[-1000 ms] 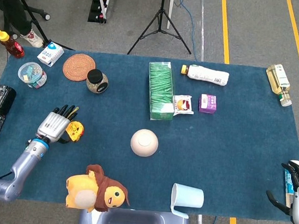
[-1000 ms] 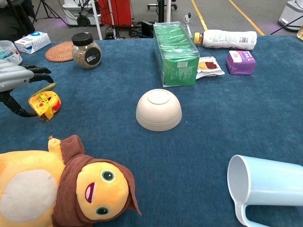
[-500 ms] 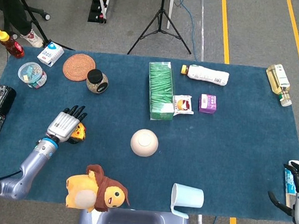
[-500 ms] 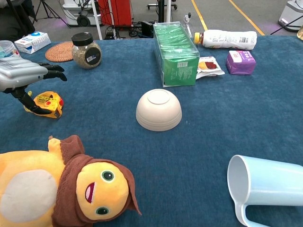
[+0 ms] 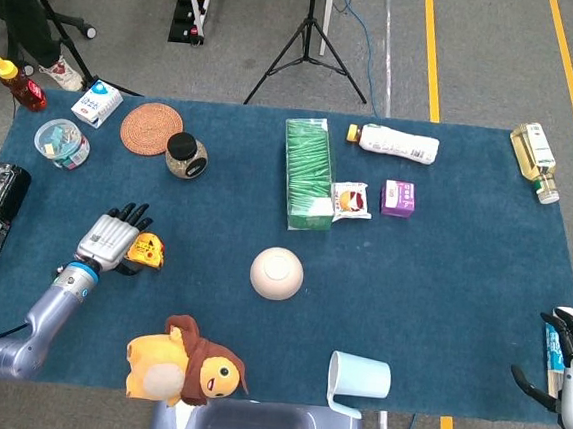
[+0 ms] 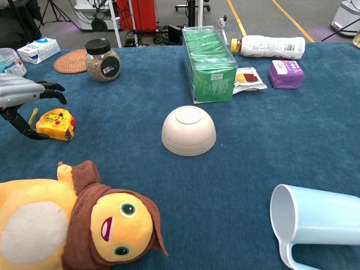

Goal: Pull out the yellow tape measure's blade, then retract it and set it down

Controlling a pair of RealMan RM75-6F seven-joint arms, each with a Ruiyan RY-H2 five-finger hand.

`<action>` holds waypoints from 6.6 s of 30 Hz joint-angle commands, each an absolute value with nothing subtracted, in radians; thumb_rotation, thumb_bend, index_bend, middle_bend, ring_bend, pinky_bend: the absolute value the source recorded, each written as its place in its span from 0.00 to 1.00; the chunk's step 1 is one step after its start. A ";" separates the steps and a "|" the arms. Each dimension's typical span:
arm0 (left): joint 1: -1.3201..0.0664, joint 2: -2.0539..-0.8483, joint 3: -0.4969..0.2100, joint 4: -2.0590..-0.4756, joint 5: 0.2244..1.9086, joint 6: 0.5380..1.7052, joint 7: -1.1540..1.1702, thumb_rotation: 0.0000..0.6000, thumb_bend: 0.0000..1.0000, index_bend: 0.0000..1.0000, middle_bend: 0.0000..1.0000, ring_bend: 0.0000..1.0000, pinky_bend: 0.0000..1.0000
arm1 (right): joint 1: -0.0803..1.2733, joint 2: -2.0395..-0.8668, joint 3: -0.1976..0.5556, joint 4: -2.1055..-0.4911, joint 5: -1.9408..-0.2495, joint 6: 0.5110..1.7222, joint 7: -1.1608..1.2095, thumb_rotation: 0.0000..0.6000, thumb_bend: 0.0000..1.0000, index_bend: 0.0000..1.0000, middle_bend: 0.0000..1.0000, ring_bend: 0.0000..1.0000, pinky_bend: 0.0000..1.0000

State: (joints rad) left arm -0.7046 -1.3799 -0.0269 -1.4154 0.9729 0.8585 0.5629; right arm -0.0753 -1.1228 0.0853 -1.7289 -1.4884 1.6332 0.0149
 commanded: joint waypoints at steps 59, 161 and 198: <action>-0.704 -1.369 -0.051 -1.375 1.110 0.842 0.363 0.75 0.27 0.58 0.43 0.36 0.49 | -0.054 -1.120 0.093 -1.775 -1.483 1.599 -0.031 1.00 0.20 0.19 0.18 0.18 0.28; -1.487 -1.427 -0.153 -1.696 0.208 0.885 0.741 0.73 0.27 0.59 0.45 0.37 0.49 | 0.479 -1.838 0.369 -1.735 -1.078 1.334 -0.227 1.00 0.23 0.00 0.01 0.09 0.19; -1.501 -1.403 -0.126 -1.714 0.203 0.846 0.723 0.71 0.27 0.59 0.45 0.37 0.49 | 0.490 -1.839 0.372 -1.698 -1.060 1.345 -0.198 1.00 0.51 0.03 0.09 0.15 0.20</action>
State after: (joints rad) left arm -1.5010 -1.4035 -0.1266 -1.7132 0.2025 0.8468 0.7238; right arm 0.4901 -1.8393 0.3724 -1.6986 -1.0594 1.3448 -0.1980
